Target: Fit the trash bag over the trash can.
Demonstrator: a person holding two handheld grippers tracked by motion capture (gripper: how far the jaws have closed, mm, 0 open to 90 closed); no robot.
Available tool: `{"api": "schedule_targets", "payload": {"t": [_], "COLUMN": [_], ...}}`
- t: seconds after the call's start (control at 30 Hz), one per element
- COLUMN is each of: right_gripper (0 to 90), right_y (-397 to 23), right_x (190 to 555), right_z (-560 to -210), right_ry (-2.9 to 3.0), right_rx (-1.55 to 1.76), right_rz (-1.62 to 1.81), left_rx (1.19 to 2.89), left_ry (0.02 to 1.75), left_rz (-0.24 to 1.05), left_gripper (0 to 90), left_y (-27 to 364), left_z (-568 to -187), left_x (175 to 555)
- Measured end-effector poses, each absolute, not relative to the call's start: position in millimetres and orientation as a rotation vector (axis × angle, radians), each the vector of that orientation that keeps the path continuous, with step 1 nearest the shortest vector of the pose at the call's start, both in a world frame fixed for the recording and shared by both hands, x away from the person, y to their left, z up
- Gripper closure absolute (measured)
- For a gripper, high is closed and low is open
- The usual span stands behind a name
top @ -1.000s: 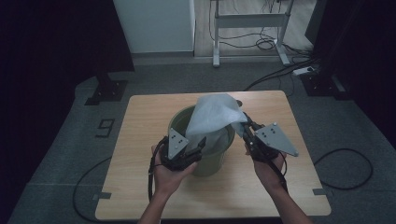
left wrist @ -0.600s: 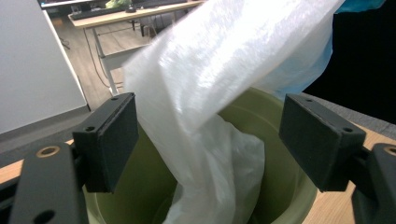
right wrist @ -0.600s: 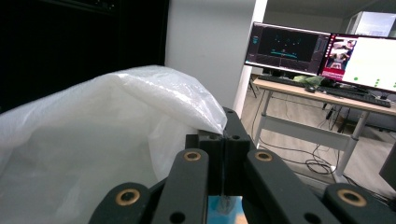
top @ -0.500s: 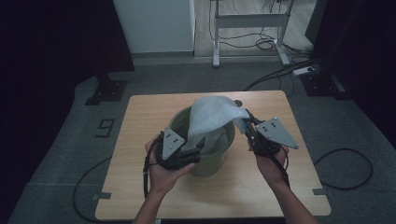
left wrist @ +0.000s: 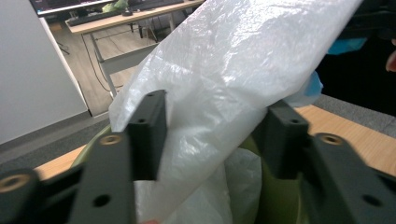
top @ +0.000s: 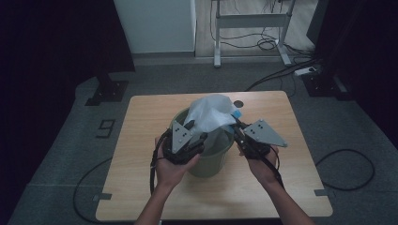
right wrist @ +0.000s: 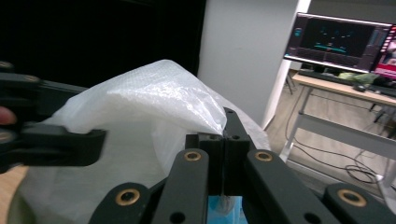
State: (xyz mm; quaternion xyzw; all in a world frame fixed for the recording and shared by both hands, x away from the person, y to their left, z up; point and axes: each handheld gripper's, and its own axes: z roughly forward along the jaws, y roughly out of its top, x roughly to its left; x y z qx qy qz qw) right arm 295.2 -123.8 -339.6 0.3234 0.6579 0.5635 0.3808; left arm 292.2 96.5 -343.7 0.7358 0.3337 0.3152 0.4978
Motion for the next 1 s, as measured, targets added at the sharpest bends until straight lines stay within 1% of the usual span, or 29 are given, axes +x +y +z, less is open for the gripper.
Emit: {"api": "schedule_targets", "payload": {"t": [0.07, 0.2, 0.27, 0.3, 0.33, 0.4, 0.47, 0.53, 0.63, 0.67, 0.87, 1.0], "right_gripper": [88.5, 88.3, 88.0, 86.8, 83.2, 67.9, 55.4, 45.8, 40.2, 39.6, 37.5, 37.6], "right_y": [-120.6, -116.9, -116.4, -116.4, -116.5, -117.4, -118.3, -120.7, -124.7, -126.8, -145.3, -157.1], "right_x": [294.9, 295.0, 295.4, 295.5, 295.7, 295.1, 291.5, 286.7, 277.4, 273.8, 255.6, 254.7], "right_z": [-339.4, -339.8, -340.5, -341.2, -341.9, -343.8, -345.9, -349.2, -358.1, -361.6, -382.1, -392.8], "right_ry": [1.697, 1.713, 1.722, 1.728, 1.735, 1.738, 1.720, 1.710, 1.721, 1.720, 1.732, 1.730], "right_rx": [0.812, 0.803, 0.800, 0.801, 0.801, 0.801, 0.823, 0.852, 0.876, 0.879, 0.923, 0.975], "right_rz": [1.446, 1.466, 1.482, 1.491, 1.505, 1.539, 1.547, 1.568, 1.589, 1.598, 1.637, 1.627], "left_rx": [1.774, 1.779, 1.779, 1.774, 1.769, 1.746, 1.725, 1.716, 1.701, 1.697, 1.676, 1.666], "left_ry": [0.820, 0.816, 0.814, 0.821, 0.831, 0.856, 0.875, 0.892, 0.915, 0.923, 0.945, 0.952], "left_rz": [0.760, 0.697, 0.680, 0.676, 0.675, 0.673, 0.675, 0.672, 0.665, 0.665, 0.647, 0.638], "left_gripper": [56.0, 75.9, 83.3, 85.5, 86.6, 88.2, 88.8, 89.0, 89.1, 89.2, 89.3, 89.3], "left_y": [97.0, 101.3, 104.8, 106.6, 108.7, 113.5, 118.1, 122.1, 127.1, 128.6, 134.0, 135.2], "left_z": [-345.5, -348.5, -350.8, -352.3, -353.7, -356.6, -359.0, -360.8, -362.3, -362.5, -364.5, -365.3], "left_x": [293.6, 296.2, 297.7, 298.5, 299.5, 301.1, 302.2, 303.3, 304.6, 304.7, 306.5, 306.9]}}
